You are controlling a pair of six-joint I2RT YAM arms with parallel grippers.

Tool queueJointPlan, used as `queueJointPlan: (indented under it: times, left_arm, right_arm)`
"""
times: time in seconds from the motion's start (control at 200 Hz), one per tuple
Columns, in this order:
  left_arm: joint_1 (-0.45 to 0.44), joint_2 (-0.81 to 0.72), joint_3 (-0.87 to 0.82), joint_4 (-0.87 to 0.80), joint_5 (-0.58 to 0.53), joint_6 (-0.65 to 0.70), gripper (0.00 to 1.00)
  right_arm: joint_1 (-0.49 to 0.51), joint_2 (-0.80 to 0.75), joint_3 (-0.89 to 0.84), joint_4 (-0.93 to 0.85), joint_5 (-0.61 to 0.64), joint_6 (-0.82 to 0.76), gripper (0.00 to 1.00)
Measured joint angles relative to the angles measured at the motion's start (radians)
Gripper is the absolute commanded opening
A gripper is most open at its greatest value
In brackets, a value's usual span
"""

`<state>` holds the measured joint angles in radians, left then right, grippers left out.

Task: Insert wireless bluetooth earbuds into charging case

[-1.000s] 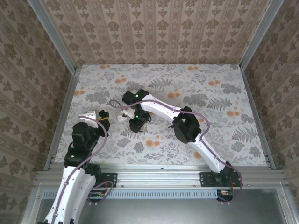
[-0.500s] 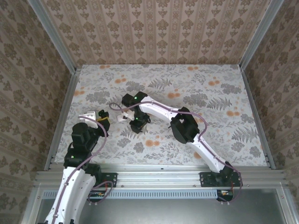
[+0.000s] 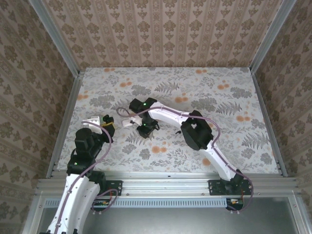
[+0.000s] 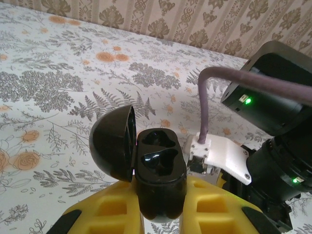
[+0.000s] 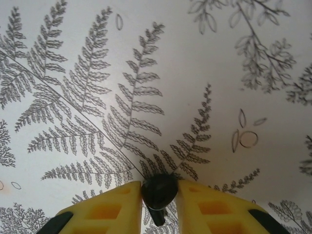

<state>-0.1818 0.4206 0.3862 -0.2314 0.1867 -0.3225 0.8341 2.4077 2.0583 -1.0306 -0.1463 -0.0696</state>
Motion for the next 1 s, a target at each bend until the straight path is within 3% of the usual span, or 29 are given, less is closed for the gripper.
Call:
queueJointPlan:
  times: [0.565,1.0]
  left_arm:
    - [-0.011,0.117,-0.078,0.172,0.056,-0.026,0.07]
    - [-0.133,0.275,-0.155,0.458,0.051,-0.006,0.07]
  right_arm:
    - [-0.132,-0.364,-0.534,0.536,-0.127,0.341,0.23]
    - [-0.184,-0.566,-0.803,0.903,-0.209,0.523,0.23]
